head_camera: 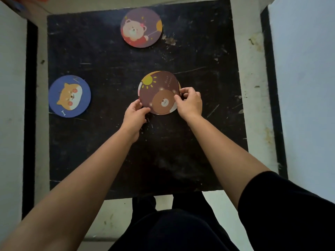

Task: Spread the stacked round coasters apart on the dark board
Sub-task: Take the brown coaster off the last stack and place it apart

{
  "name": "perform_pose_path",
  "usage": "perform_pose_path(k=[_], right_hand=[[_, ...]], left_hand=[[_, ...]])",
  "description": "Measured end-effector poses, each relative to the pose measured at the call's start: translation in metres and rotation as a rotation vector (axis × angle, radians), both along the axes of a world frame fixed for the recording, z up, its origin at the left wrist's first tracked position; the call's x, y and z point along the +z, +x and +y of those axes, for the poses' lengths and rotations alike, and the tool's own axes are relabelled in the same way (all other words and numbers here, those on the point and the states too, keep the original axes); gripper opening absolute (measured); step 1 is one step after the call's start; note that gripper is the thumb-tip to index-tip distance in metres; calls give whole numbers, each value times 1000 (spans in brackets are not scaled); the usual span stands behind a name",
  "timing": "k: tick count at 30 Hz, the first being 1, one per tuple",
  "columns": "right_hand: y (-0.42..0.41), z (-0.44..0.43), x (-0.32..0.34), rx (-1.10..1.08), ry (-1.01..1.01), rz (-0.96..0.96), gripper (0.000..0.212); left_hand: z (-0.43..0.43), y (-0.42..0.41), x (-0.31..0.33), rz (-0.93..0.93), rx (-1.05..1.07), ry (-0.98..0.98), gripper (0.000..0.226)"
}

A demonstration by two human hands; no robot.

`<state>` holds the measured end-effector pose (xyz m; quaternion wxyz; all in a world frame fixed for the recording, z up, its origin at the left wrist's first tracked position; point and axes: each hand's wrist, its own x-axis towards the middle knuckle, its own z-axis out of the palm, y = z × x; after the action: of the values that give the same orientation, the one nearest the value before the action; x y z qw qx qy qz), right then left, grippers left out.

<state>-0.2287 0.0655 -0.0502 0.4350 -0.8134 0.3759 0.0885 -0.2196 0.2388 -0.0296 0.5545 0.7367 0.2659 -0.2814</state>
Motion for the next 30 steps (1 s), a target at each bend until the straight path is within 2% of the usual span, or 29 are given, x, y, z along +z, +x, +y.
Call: perform_pose_path(k=[3, 8, 10, 14, 17, 22, 26, 30], right_hand=[[-2, 0, 11, 12, 41, -61, 14], [-27, -2, 34, -22, 192, -112, 36], [-45, -3, 45, -32, 281, -122, 33], [-86, 0, 63, 7, 375, -134, 21], [-115, 11, 74, 34, 395, -111, 19], [-145, 45, 87, 94, 427, -55, 44], [-154, 78, 94, 201, 522, -67, 40], [-163, 91, 91, 236, 611, -41, 37]], left_hand=[[2, -2, 5, 8, 30, -5, 65], [9, -10, 16, 21, -23, 47, 75], [15, -15, 23, 36, -24, 26, 76], [27, -30, 41, 97, 85, -141, 65], [39, -50, 51, 131, 54, -221, 60], [69, -96, 42, 189, -78, -124, 54], [92, -122, 32, 278, -4, -87, 45], [105, -133, 30, 262, 90, -129, 19]])
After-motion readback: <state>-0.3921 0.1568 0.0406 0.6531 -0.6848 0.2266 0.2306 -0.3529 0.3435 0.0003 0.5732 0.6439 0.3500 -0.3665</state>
